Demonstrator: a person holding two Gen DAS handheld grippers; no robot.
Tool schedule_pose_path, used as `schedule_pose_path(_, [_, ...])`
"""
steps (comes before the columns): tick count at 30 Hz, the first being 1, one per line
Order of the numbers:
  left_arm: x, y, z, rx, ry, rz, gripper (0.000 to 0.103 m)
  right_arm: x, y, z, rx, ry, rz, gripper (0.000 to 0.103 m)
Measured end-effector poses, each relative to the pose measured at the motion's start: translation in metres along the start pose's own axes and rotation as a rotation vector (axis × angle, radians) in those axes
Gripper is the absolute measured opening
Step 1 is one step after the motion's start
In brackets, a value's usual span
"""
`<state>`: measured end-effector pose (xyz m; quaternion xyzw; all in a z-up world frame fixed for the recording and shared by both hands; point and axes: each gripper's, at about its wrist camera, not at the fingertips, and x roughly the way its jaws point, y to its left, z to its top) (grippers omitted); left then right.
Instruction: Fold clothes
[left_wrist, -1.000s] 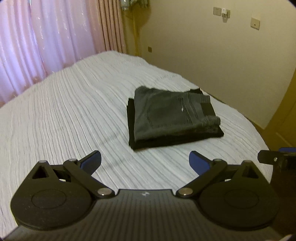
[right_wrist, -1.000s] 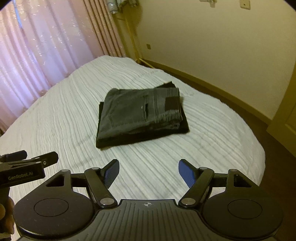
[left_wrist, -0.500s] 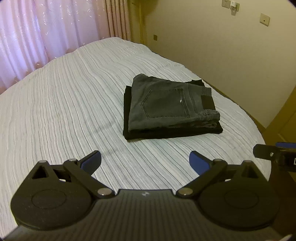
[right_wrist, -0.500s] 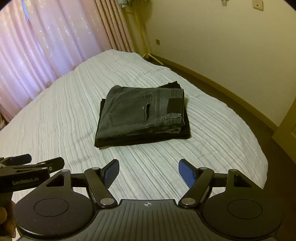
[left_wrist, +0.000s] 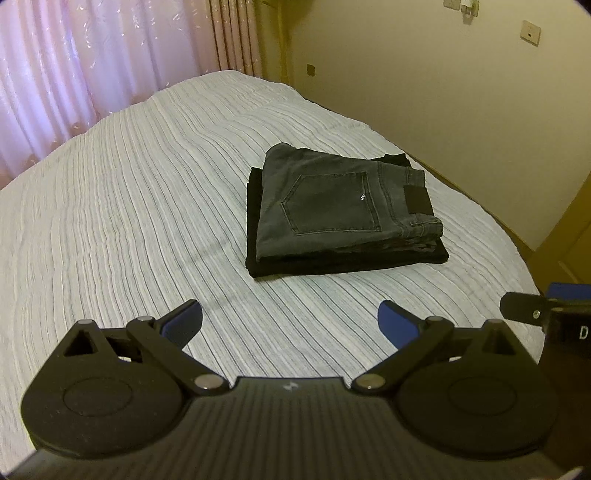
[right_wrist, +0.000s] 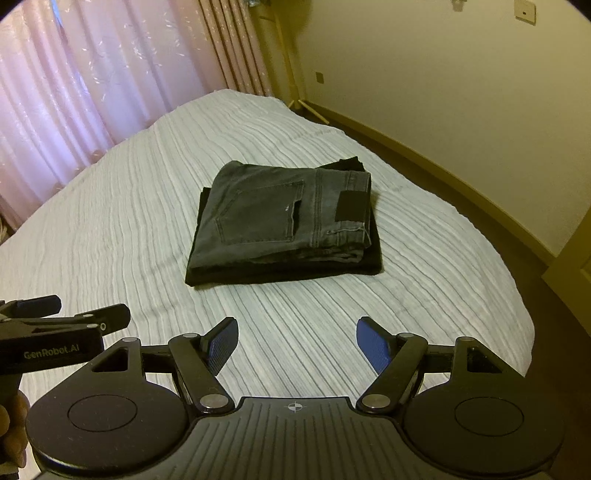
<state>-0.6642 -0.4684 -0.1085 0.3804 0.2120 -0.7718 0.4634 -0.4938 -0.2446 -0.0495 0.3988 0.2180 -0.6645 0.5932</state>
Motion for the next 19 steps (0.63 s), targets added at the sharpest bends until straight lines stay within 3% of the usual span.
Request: schedule_pose_path(19, [0.0042,-0.0037,0.0031,0.01,0.002,-0.002,0.101,0.0041,-0.0006,0.0025,-0.018,0.003,0.011,0.074])
